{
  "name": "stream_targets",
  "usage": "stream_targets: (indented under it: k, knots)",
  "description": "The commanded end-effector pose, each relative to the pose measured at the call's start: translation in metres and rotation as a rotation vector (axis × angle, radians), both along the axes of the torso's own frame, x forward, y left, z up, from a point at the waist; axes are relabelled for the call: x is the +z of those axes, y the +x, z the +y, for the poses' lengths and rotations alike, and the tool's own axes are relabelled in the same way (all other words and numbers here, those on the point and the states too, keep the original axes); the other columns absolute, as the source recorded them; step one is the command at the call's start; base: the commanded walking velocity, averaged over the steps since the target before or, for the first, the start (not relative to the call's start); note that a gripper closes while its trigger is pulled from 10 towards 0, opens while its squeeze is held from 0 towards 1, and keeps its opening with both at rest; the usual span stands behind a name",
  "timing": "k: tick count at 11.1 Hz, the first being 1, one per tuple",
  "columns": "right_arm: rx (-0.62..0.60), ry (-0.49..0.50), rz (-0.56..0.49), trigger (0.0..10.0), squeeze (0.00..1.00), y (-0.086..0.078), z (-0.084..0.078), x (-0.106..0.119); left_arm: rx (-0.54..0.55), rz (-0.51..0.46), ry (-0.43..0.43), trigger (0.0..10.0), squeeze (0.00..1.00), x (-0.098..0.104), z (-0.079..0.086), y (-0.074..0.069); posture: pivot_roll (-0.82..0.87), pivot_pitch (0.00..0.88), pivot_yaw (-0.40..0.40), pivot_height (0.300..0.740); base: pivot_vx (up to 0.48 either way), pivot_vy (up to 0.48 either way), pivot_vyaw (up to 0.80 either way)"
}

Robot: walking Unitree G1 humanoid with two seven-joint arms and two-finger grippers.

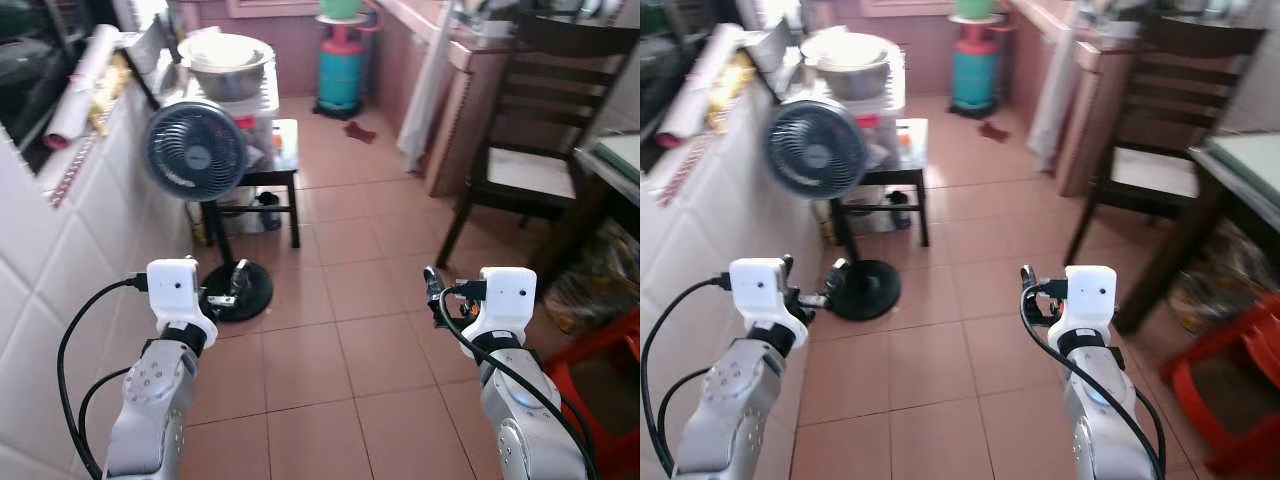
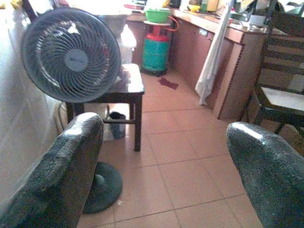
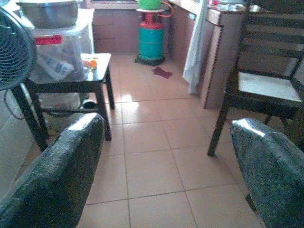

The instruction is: Setting the table

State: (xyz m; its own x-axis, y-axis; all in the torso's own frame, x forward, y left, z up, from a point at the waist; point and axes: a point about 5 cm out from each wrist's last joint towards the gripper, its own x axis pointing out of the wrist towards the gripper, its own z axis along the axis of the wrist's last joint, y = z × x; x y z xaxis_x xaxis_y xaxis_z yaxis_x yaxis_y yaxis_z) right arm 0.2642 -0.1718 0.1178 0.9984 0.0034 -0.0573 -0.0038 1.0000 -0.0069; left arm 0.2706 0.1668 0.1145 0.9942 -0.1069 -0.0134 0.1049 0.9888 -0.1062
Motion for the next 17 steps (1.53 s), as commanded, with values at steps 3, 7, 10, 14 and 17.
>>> stream_targets:
  k: [3, 7, 10, 14, 17]
  knots:
    - [0.003, 0.008, -0.013, 10.0, 0.0, 0.003, 0.003, 0.004, -0.033, -0.015, -0.011, 10.0, 0.0, 0.006, -0.003, 0.006, 0.02, 0.0, 0.015, 0.74, 0.0, 0.0, -0.27]
    - [0.004, 0.015, -0.005, 10.0, 0.0, -0.001, 0.007, 0.002, -0.083, -0.009, -0.001, 10.0, 0.0, 0.006, -0.007, 0.006, 0.0, 0.0, 0.032, 0.74, 0.322, 0.0, -0.8]
    - [0.005, 0.016, -0.004, 10.0, 0.0, 0.0, 0.007, 0.001, -0.098, 0.0, -0.001, 10.0, 0.0, 0.004, -0.009, 0.006, 0.0, 0.0, 0.032, 0.74, 0.416, 0.0, -0.68]
    - [0.014, 0.015, -0.006, 10.0, 0.0, 0.0, 0.01, 0.002, -0.114, 0.011, 0.0, 10.0, 0.0, 0.0, -0.012, 0.005, 0.0, 0.0, 0.032, 0.74, 0.412, 0.0, -0.75]
    - [0.016, 0.024, 0.001, 10.0, 0.0, -0.001, 0.012, 0.0, -0.099, 0.032, 0.014, 10.0, 0.0, -0.004, -0.011, 0.004, 0.0, 0.0, 0.036, 0.74, 0.251, 0.0, -0.68]
